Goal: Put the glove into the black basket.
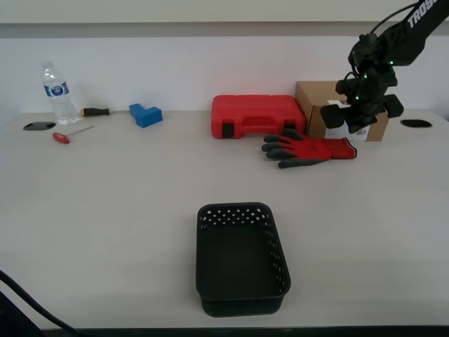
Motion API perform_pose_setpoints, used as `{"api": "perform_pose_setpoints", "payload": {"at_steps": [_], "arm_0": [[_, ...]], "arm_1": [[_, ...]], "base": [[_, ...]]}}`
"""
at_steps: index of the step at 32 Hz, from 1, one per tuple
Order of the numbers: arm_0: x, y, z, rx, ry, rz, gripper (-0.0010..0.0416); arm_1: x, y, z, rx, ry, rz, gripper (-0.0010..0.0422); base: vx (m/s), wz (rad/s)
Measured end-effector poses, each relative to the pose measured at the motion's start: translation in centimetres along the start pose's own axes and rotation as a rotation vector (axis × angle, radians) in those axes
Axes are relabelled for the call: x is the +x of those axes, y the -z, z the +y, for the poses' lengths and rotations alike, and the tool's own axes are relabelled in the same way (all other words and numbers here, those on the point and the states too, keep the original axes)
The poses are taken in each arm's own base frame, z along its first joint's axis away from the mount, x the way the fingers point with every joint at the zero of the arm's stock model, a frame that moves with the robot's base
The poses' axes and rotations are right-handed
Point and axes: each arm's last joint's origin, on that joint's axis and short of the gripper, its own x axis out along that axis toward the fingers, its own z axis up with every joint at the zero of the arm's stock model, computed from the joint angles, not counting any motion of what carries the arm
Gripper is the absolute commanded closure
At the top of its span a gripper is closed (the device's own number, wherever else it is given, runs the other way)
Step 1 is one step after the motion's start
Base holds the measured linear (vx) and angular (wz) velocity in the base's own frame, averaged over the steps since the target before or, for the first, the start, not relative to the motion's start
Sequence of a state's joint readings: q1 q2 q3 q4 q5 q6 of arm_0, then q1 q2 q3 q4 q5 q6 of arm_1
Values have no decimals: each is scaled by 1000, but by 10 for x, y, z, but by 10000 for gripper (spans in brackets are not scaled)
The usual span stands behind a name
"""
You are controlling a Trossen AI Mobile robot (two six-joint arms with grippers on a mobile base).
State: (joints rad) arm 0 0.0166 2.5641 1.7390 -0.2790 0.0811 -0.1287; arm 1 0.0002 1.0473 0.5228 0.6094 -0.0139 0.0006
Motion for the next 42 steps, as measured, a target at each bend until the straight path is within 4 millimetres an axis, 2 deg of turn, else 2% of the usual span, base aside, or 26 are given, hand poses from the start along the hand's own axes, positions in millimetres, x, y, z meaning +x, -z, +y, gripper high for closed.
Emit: {"api": "perform_pose_setpoints", "payload": {"at_steps": [6,8,9,11,12,17,20,23,28,35,42], "arm_0": [[7,9,-21,81,17,-10,388],[16,14,-20,115,3,-13,351],[26,20,-18,127,-31,7,321],[36,23,-14,127,-47,5,299],[44,25,-12,130,-59,16,268],[55,24,-10,113,-79,1,213],[55,21,-9,113,-119,-26,195],[53,15,-9,112,-168,-48,192],[44,4,-6,106,-242,-54,213],[41,4,5,72,-277,-40,217],[42,5,7,65,-221,-28,218]], "arm_1": [[0,0,0,0,0,0,412],[0,0,0,0,0,0,412],[0,0,0,0,0,1,412],[0,0,0,0,0,0,412],[0,0,0,0,0,0,412],[0,0,0,0,0,0,412],[0,0,0,0,0,0,412],[0,0,0,0,0,0,412],[0,0,0,0,0,1,412],[0,0,0,0,0,0,412],[0,0,0,0,0,0,412]], "base": [[0,0],[0,0],[0,0],[0,0],[0,0],[0,0],[0,0],[0,0],[0,0],[0,0],[0,0]]}}
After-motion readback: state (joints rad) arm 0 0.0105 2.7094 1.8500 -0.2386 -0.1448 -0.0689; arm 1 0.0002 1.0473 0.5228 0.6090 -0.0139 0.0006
